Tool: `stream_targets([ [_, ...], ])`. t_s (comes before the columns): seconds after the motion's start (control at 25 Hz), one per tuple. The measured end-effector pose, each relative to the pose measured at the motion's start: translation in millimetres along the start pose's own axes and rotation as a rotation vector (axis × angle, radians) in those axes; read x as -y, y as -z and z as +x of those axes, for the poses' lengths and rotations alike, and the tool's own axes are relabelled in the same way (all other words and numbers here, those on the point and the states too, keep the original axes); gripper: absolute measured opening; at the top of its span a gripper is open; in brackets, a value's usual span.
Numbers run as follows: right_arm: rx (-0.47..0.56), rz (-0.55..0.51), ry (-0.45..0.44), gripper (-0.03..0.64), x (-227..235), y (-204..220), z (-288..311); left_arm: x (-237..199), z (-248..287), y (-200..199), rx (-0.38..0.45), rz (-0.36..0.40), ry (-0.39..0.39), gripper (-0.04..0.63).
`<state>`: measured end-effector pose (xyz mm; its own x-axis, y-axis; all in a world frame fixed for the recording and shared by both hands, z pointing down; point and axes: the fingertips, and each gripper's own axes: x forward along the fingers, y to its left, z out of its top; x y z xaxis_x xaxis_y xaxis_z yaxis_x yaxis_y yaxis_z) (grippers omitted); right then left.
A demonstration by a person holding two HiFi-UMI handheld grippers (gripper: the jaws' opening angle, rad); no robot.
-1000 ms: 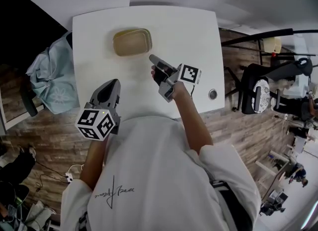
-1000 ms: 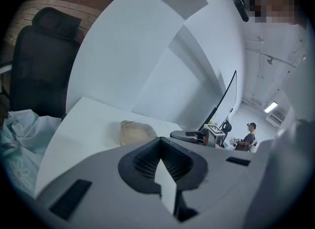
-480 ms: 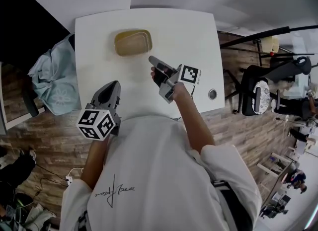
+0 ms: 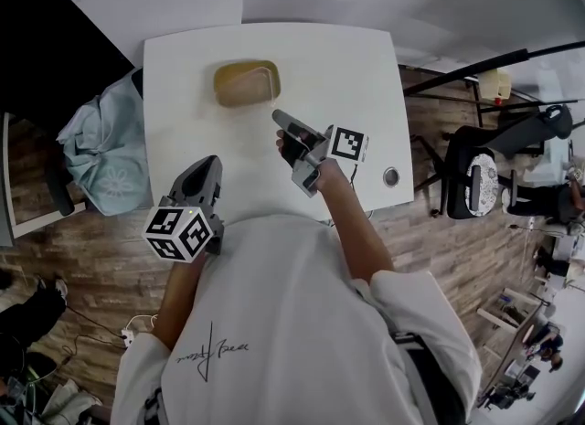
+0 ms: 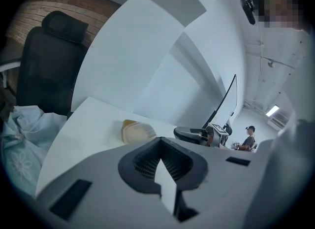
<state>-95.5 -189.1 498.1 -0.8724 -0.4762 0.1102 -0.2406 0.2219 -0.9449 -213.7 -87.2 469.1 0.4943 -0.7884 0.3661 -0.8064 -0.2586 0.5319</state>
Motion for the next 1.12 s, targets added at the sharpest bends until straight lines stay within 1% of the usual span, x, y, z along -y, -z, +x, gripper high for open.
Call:
stream_targets([
  [0.2, 0.002, 0.007, -0.018, 0.012, -9.8, 4.2, -4.9, 0.4, -2.9, -1.2, 0.008, 0.014, -0.004, 0.006],
  [0.36, 0.0, -0.007, -0.03, 0.012, -17.5, 6.9, -11.5, 3.0, -3.6, 0.2, 0.008, 0.026, -0.001, 0.007],
  [0.88, 0.016, -0.014, -0.07, 0.012, -42.9, 8.5, -32.4, 13.7, -5.7, 2.2, 0.016, 0.03, 0.002, 0.006],
  [1.12, 0.019, -0.028, -0.092, 0.012, -53.2, 8.5, -32.3, 10.1, -6.2, 1.1, 0.02, 0.03, 0.002, 0.006],
])
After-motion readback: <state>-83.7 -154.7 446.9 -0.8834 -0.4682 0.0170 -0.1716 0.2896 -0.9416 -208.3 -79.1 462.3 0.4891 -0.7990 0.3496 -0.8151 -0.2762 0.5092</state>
